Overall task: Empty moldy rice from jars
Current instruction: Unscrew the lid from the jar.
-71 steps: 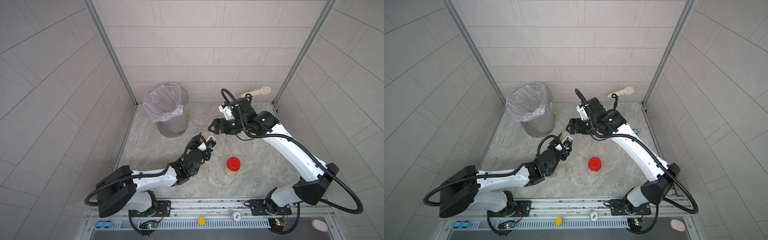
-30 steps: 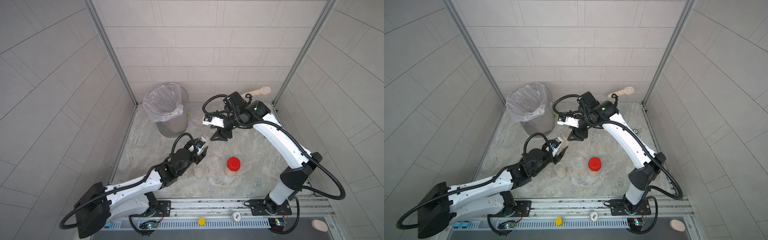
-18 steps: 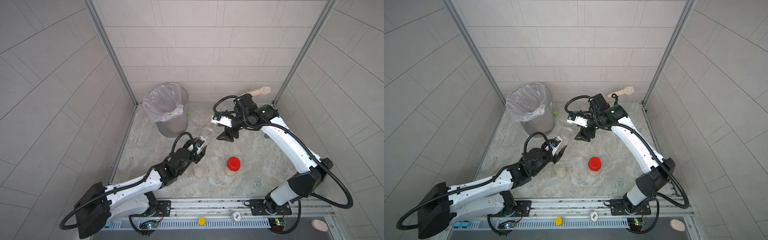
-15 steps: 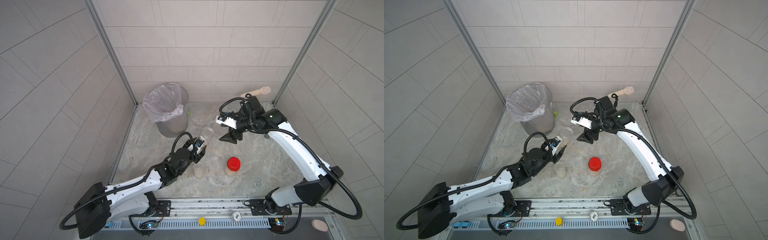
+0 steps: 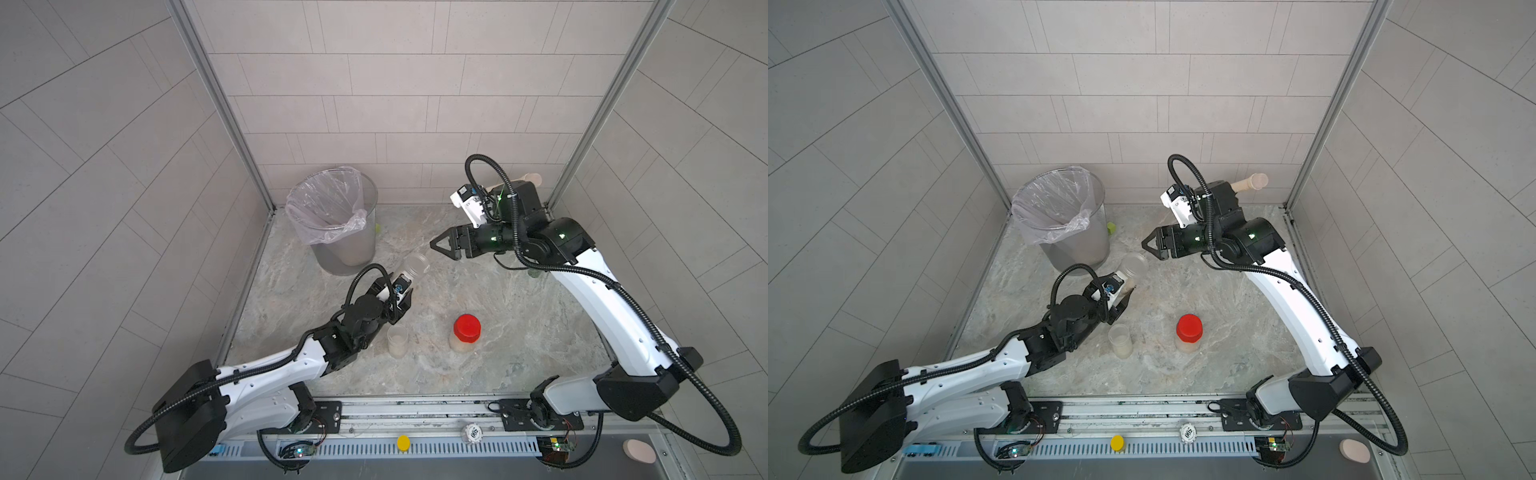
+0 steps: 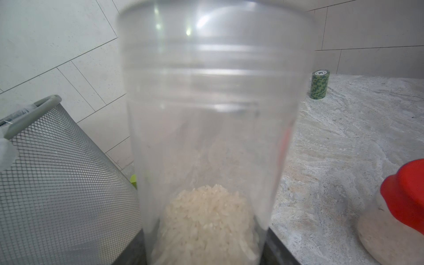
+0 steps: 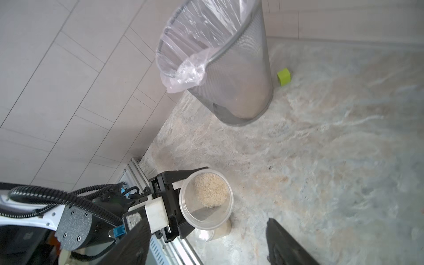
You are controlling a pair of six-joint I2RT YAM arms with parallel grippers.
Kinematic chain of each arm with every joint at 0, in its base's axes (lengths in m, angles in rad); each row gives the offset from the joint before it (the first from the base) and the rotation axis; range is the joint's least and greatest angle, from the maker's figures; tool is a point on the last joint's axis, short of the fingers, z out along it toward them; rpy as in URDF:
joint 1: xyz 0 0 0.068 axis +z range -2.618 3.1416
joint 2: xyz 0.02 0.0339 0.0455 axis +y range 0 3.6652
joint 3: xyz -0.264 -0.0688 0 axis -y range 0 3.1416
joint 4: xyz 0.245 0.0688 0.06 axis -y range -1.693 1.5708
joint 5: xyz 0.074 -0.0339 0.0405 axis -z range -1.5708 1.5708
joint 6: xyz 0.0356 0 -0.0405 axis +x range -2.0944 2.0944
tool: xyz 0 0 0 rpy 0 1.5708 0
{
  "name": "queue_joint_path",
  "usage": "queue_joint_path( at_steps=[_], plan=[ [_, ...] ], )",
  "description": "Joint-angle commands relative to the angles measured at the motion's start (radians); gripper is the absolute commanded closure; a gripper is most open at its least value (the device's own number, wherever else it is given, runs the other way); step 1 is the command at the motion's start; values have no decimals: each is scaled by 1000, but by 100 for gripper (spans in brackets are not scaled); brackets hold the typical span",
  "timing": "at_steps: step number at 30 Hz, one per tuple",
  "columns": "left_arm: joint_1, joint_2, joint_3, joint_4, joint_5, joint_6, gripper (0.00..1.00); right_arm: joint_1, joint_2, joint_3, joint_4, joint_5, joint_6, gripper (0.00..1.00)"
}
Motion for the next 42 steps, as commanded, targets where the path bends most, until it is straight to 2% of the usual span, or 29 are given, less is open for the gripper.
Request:
queue_joint_path(
  at_steps=[1, 10, 27, 33, 36, 39, 41, 42],
  plan=[
    [1, -2, 34, 70, -25, 28, 83, 47, 47, 24, -56, 71, 164, 18],
    [2, 5, 31, 66, -25, 29, 83, 129, 171, 144, -142, 146, 125, 16],
    [1, 3, 34, 58, -25, 28, 83, 154, 216, 139, -160, 170, 79, 16],
    [1, 2, 33, 54, -28, 28, 83, 160, 229, 151, -163, 167, 69, 20],
    [1, 1, 34, 52, -28, 28, 83, 160, 231, 153, -169, 170, 59, 23],
    [1, -3, 34, 52, -27, 24, 83, 160, 237, 151, -177, 168, 43, 35],
    [1, -9, 33, 50, -19, 17, 83, 161, 244, 154, -183, 154, 11, 52],
    [1, -14, 32, 47, -11, 10, 84, 160, 246, 158, -185, 131, -22, 58]
  ],
)
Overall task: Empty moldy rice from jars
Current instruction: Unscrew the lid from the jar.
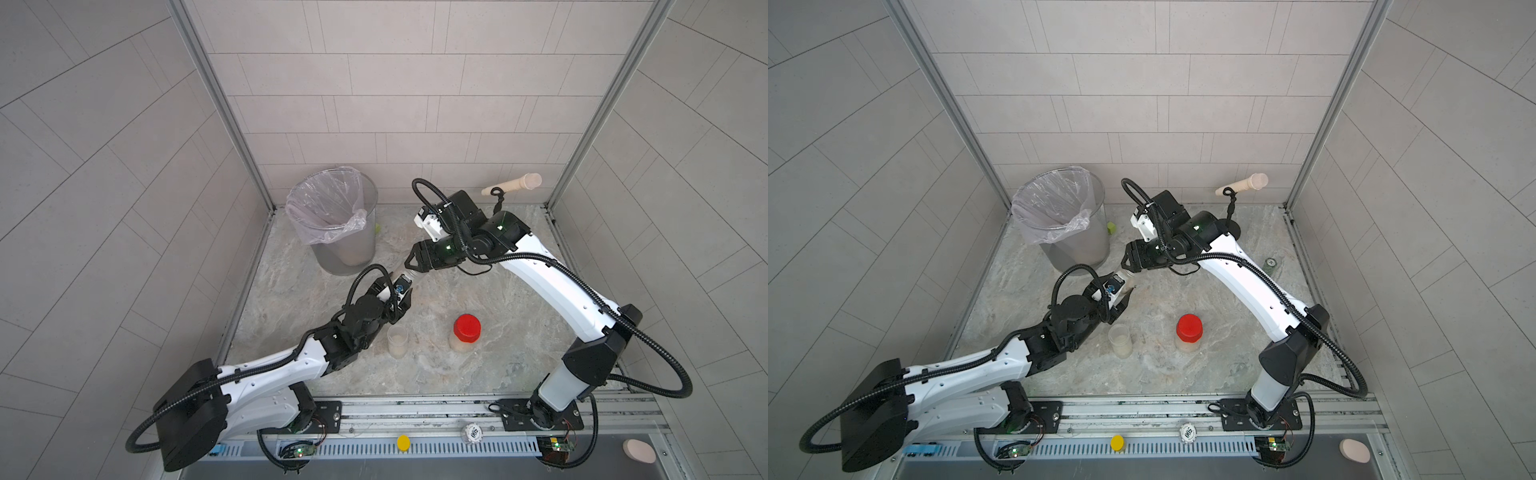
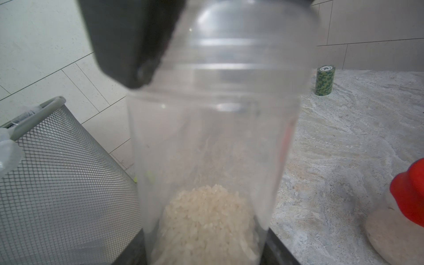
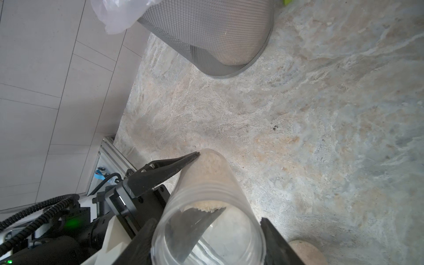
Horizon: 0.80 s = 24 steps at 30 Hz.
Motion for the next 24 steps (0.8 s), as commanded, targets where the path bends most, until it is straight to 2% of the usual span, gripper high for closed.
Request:
queue_joint_path(
  at_steps=[1, 8, 11, 13, 16, 20, 24],
  plan=[
    [1, -29, 31, 39, 18, -19, 84, 3, 17, 28, -33, -48, -131, 62],
    [20, -82, -2, 19, 94, -89, 85, -11, 40, 103, -145, -79, -594, 80],
    [34, -94, -20, 20, 100, -116, 86, -20, 43, 112, -173, -145, -779, 81],
    [39, -99, -28, 16, 84, -125, 86, -21, 49, 129, -225, -211, -927, 86],
    [39, -107, -41, 9, 44, -132, 89, -24, 52, 154, -241, -196, -1050, 92],
    [42, -102, -48, -15, 17, -141, 91, -46, 76, 219, -234, -118, -1120, 92],
    [44, -100, -66, -7, 2, -153, 91, -71, 113, 305, -325, -181, -1258, 92]
  ],
)
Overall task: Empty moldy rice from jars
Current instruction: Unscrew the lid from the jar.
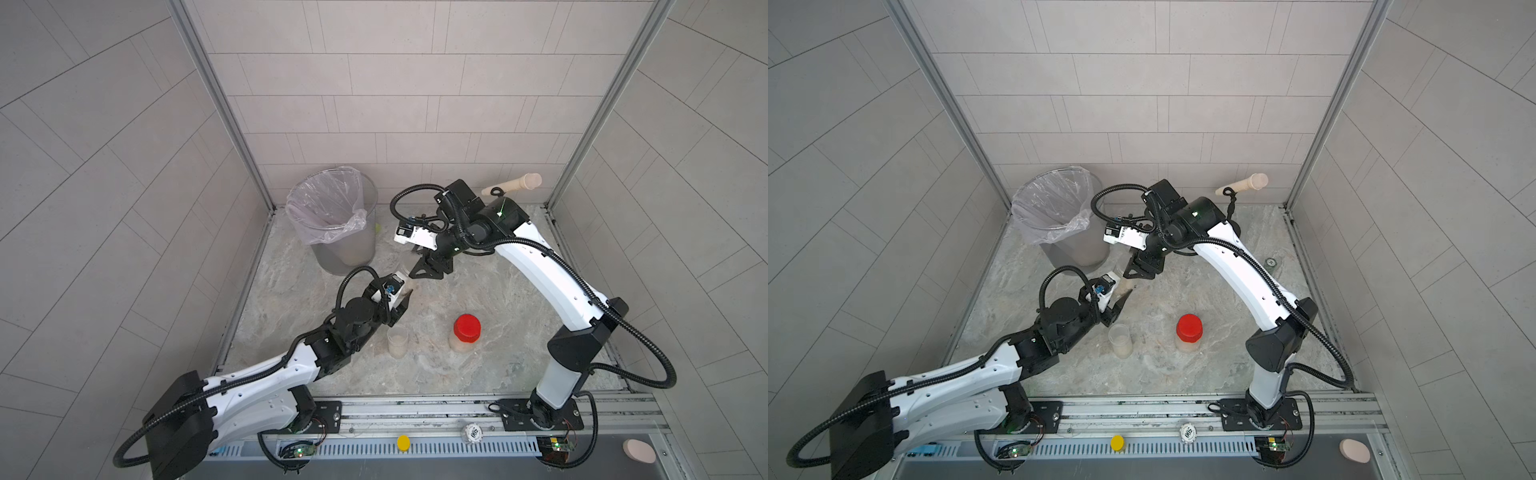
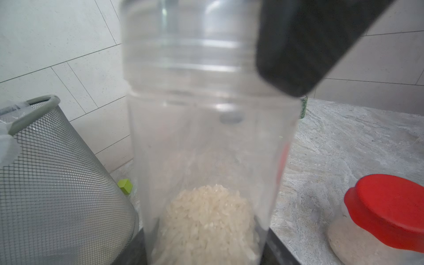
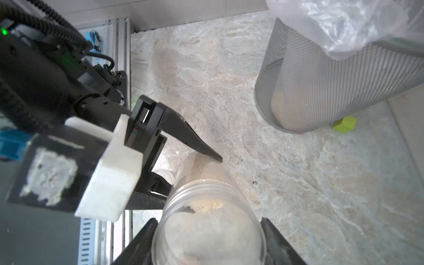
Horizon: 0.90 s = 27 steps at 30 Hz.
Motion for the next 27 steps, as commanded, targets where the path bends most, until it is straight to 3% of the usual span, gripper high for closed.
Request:
queue_joint_path(
  at_steps=[1, 13, 16, 18, 24, 27],
  plan=[
    [23, -12, -37, -5, -94, -54, 91, -40, 1, 77, -137, -16, -256, 92],
    [25, -21, -42, -15, -125, -49, 93, -50, 12, 104, -215, -117, -371, 90],
    [25, -27, -33, -16, -115, -48, 93, -50, 6, 83, -209, -118, -368, 85],
    [25, -30, -26, -17, -112, -46, 93, -49, -2, 56, -191, -119, -359, 74],
    [24, -44, -21, -15, -112, -42, 93, -49, -74, -75, -62, -105, -312, 53],
    [25, -47, -22, -20, -118, -38, 93, -51, -121, -143, 17, -91, -283, 48]
  ],
)
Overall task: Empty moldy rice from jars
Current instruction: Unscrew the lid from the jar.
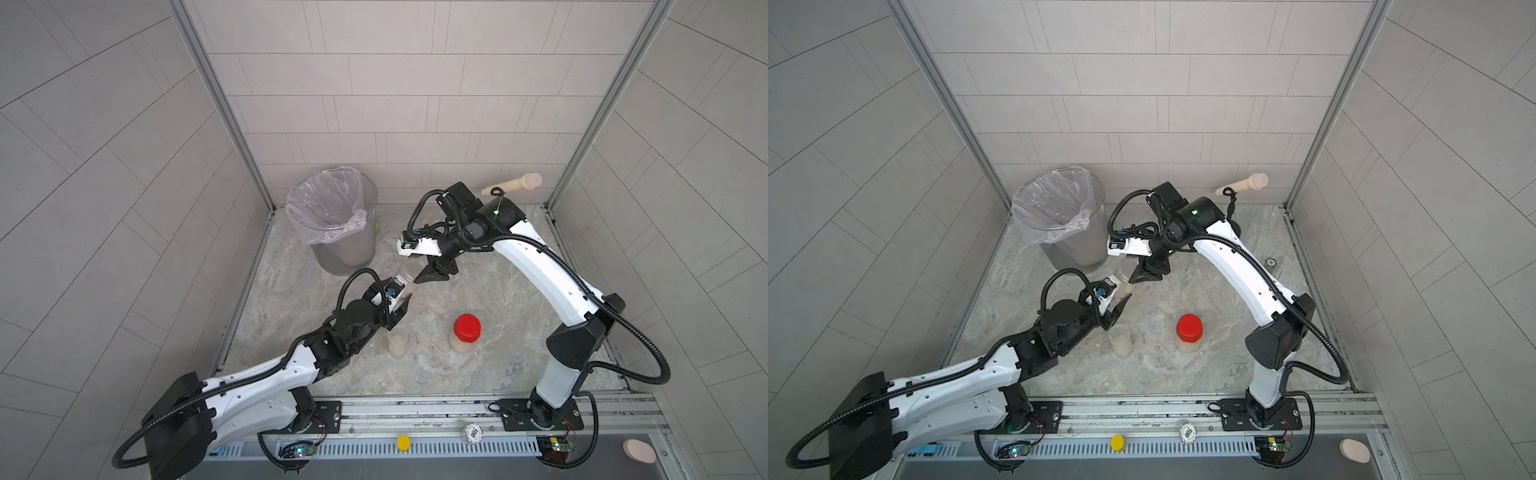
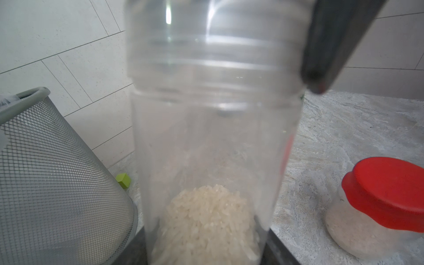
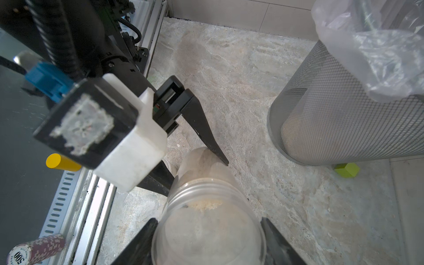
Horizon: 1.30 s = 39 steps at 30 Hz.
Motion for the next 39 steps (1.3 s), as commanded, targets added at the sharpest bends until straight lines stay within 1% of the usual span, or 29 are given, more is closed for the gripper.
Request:
queue_joint_path(
  at_steps=[1, 7, 10, 12, 14, 16, 23, 25, 27, 28, 31, 33, 35, 36, 37, 39],
  plan=[
    [29, -35, -9, 21, -130, -54, 93, -19, -110, -56, 6, 19, 9, 47],
    [30, -36, -10, 18, -131, -54, 93, -53, -151, -114, 65, -3, 55, 39],
    [30, -35, -9, 20, -128, -52, 93, -62, -159, -132, 69, -22, 57, 36],
    [29, -36, -7, 21, -127, -51, 93, -65, -165, -146, 75, -21, 59, 32],
    [29, -37, -5, 20, -123, -49, 93, -68, -166, -154, 81, -27, 60, 31],
    [29, -39, -5, 20, -120, -49, 93, -72, -165, -155, 83, -30, 68, 24],
    [31, -48, -11, 22, -113, -52, 93, -80, -160, -158, 87, -47, 70, 21],
    [30, -46, -12, 25, -115, -51, 93, -83, -158, -156, 91, -46, 83, 19],
    [30, -43, -12, 25, -117, -49, 93, -93, -159, -152, 101, -55, 105, 14],
    [30, -44, -12, 25, -117, -48, 93, -101, -160, -154, 107, -68, 125, 13],
    [30, -45, -12, 31, -119, -44, 93, -118, -167, -159, 156, -88, 231, 11],
    [30, -38, -10, 31, -117, -37, 93, -116, -174, -164, 248, -33, 461, 11],
    [31, -31, -3, 29, -117, -27, 93, -116, -161, -129, 286, 43, 707, 6],
    [30, -26, 1, 26, -119, -21, 93, -117, -143, -94, 266, 26, 794, 8],
    [31, -19, 4, 24, -122, -16, 93, -113, -129, -68, 239, 0, 848, 9],
    [31, -11, 8, 23, -125, -6, 93, -90, -116, -43, 215, 7, 982, 12]
  ],
)
